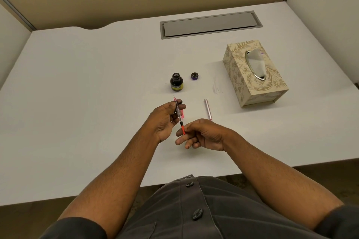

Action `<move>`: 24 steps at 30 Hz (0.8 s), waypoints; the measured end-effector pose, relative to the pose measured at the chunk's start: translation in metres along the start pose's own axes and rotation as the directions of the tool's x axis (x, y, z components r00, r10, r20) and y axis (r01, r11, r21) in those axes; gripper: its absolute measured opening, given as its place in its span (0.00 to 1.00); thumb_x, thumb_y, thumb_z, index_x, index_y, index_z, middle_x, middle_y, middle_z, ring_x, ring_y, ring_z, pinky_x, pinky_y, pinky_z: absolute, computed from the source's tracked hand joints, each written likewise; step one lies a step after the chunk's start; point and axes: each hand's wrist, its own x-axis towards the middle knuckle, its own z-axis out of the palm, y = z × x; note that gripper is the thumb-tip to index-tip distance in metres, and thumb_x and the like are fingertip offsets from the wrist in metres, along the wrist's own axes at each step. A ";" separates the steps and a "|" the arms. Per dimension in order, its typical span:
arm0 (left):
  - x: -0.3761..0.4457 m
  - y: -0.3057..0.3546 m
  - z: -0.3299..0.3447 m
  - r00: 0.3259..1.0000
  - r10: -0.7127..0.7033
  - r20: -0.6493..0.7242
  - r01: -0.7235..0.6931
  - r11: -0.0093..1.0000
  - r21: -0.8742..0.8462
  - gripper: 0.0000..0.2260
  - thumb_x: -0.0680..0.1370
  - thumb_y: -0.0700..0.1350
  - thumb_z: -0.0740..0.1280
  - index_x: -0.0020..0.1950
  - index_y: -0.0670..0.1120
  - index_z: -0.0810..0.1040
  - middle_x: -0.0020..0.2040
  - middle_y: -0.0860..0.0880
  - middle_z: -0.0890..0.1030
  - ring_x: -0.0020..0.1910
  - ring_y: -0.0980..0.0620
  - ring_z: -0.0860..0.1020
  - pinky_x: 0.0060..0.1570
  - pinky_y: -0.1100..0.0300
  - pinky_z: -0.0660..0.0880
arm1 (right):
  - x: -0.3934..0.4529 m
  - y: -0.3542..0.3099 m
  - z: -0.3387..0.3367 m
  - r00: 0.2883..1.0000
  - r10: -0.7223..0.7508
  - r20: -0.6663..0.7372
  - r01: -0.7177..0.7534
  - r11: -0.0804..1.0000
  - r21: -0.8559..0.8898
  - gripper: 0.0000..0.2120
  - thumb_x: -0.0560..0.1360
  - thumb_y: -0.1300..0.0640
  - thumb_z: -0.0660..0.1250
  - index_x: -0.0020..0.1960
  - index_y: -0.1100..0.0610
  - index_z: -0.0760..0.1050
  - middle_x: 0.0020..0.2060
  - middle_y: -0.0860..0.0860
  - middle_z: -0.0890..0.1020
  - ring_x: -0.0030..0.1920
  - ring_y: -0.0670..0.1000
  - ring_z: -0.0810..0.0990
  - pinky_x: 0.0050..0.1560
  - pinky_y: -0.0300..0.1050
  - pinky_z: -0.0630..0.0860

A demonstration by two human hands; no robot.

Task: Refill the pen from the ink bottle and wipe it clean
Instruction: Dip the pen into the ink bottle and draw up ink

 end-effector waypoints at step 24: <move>0.000 0.000 -0.003 0.999 0.034 0.032 -0.035 0.999 0.030 0.11 0.83 0.42 0.57 0.53 0.46 0.80 0.47 0.49 0.84 0.49 0.52 0.77 0.49 0.59 0.72 | -0.003 0.001 0.002 0.995 -0.082 -0.062 0.076 0.992 -0.101 0.05 0.77 0.57 0.68 0.43 0.56 0.78 0.50 0.60 0.85 0.36 0.50 0.82 0.35 0.38 0.73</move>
